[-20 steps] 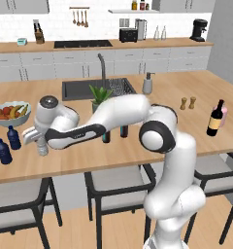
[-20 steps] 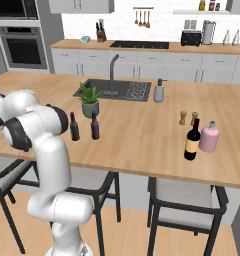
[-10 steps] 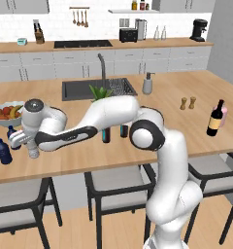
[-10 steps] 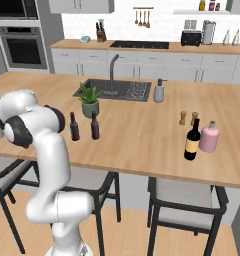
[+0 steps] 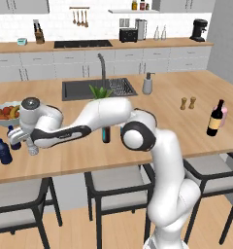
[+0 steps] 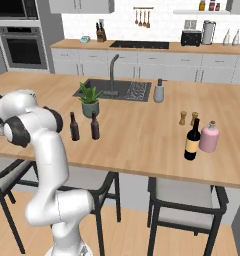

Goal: Move the plastic bottles in the middle to the plastics group, and the glass bottles in the middle to the glass group.

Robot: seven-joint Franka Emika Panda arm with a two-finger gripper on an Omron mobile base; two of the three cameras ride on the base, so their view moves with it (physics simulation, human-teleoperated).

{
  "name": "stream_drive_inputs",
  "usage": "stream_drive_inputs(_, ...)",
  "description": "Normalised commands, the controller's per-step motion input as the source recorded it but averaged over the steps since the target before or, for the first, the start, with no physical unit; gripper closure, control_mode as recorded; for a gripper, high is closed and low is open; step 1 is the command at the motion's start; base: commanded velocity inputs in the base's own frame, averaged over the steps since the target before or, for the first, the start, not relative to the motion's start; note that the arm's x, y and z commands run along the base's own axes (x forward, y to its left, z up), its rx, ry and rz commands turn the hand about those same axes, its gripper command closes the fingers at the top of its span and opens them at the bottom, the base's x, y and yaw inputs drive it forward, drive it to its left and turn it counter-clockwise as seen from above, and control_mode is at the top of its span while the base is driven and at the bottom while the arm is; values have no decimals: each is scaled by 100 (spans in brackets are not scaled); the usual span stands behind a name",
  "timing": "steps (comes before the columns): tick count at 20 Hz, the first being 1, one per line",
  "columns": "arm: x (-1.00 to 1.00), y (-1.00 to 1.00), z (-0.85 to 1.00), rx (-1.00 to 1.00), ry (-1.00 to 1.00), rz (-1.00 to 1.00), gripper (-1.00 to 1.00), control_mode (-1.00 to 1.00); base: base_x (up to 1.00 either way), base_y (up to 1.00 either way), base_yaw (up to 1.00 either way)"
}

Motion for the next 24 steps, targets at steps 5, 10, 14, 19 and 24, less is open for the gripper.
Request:
stream_drive_inputs(5, 28, 8, -37, 0, 3, 0, 100, -100, 0, 0, 0)
stream_drive_inputs(10, 9, 14, -50, 0, 2, 0, 100, -100, 0, 0, 0)
stream_drive_inputs(14, 5, 8, -42, 0, 0, 0, 100, -100, 0, 0, 0)
stream_drive_inputs(19, 10, 1, -12, 0, 0, 0, 100, -100, 0, 0, 0)
stream_drive_inputs(24, 40, 0, 1, 0, 0, 0, 100, -100, 0, 0, 0)
